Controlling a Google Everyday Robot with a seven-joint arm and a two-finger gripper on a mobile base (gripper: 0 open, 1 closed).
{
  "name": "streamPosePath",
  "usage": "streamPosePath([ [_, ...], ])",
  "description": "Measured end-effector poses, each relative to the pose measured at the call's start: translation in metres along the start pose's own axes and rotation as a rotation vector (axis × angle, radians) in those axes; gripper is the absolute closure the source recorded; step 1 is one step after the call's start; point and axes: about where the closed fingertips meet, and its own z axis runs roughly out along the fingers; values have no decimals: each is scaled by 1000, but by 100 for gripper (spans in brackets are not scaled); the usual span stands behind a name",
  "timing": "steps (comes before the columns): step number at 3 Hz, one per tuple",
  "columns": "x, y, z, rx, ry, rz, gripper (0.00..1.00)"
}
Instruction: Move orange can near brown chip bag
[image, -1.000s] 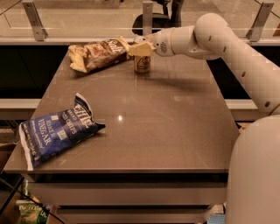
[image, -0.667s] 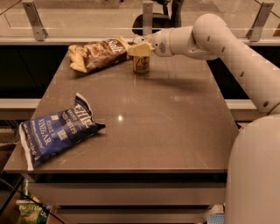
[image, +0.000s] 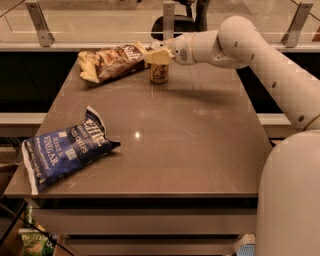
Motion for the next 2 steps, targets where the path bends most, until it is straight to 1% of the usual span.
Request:
streamPosePath([
  [1,0,2,3,-5,1,0,0],
  [2,0,2,3,-5,1,0,0],
])
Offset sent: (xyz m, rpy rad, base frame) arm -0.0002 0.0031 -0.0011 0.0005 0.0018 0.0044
